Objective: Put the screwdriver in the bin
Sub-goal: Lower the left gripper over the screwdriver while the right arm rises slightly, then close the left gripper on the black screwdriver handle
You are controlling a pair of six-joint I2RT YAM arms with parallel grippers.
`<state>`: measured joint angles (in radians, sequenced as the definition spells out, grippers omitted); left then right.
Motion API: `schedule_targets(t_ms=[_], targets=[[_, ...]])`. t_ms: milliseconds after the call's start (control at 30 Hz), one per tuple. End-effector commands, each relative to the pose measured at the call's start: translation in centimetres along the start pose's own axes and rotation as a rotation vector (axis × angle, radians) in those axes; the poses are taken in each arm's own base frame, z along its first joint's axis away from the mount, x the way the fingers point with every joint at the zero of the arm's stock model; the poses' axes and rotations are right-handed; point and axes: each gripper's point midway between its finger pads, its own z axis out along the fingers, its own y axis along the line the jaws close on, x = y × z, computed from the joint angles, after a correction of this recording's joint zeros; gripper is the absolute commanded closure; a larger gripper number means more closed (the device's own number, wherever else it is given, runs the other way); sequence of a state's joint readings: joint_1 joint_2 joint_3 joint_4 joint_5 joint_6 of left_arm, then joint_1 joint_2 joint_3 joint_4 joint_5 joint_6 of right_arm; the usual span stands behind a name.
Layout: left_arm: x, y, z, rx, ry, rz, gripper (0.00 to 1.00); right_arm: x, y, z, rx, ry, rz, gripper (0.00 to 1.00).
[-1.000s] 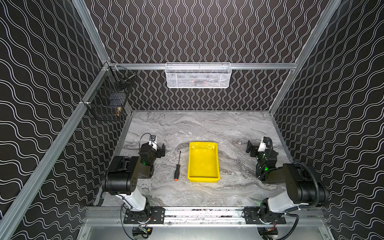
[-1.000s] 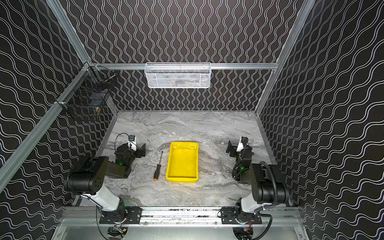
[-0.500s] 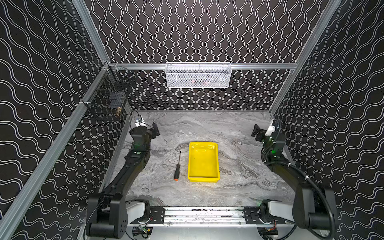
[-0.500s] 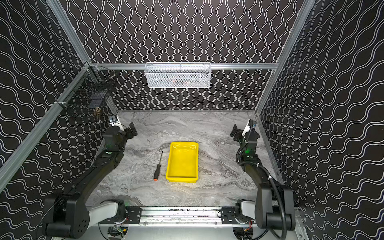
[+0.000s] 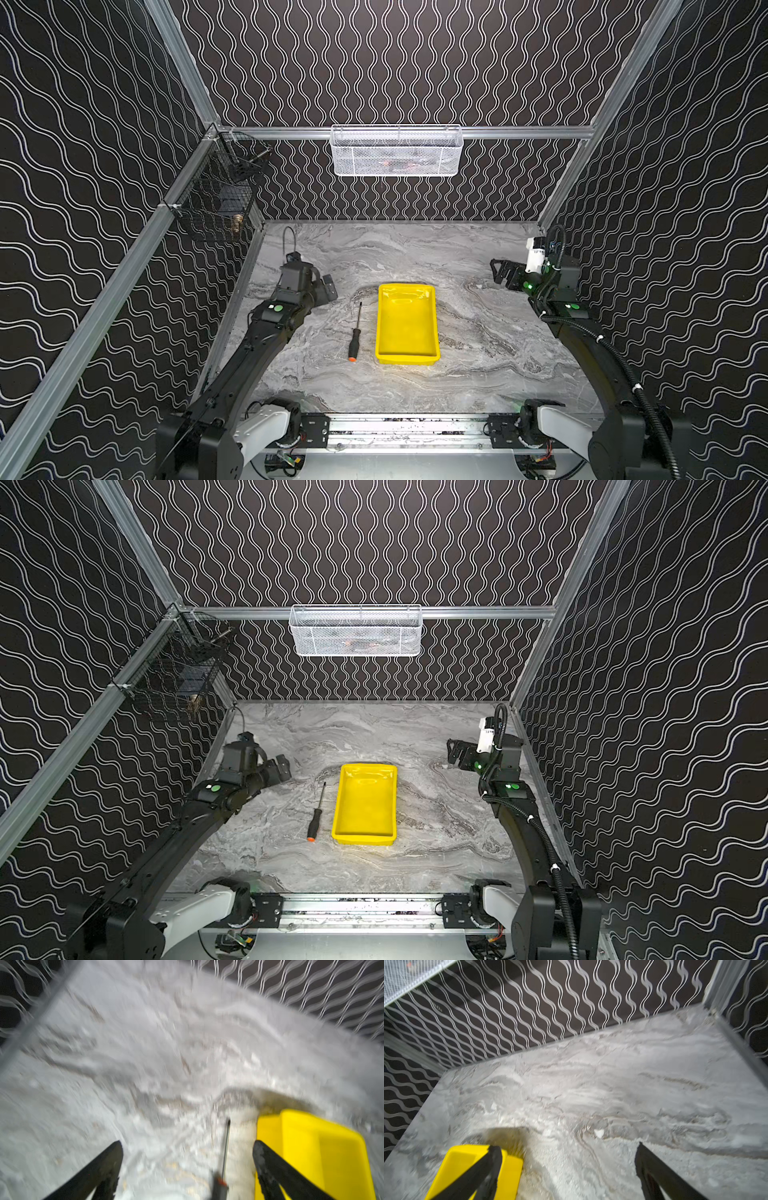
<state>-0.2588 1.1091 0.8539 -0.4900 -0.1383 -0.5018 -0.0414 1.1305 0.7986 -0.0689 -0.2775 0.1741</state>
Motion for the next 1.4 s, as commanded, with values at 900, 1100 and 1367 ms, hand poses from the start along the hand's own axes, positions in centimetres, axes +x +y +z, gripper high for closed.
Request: schedule_targets(t_ms=[900,1100,1367], targets=[[13.8,-2.7,2.8,-0.088,0.421,0.239,0.01,3.1,1.1,1.1,-0.100,0.135,0.031,0.00],[14.6,-3.3,3.4,-0.058,0.451,0.244,0.03,3.2,1.1,1.2,-0.100,0.147,0.031,0.00],[16.5,-4.0,3.5,-0.027,0.509,0.252,0.08,3.1,0.9,1.2,-0.091,0.134,0.031,0.01]])
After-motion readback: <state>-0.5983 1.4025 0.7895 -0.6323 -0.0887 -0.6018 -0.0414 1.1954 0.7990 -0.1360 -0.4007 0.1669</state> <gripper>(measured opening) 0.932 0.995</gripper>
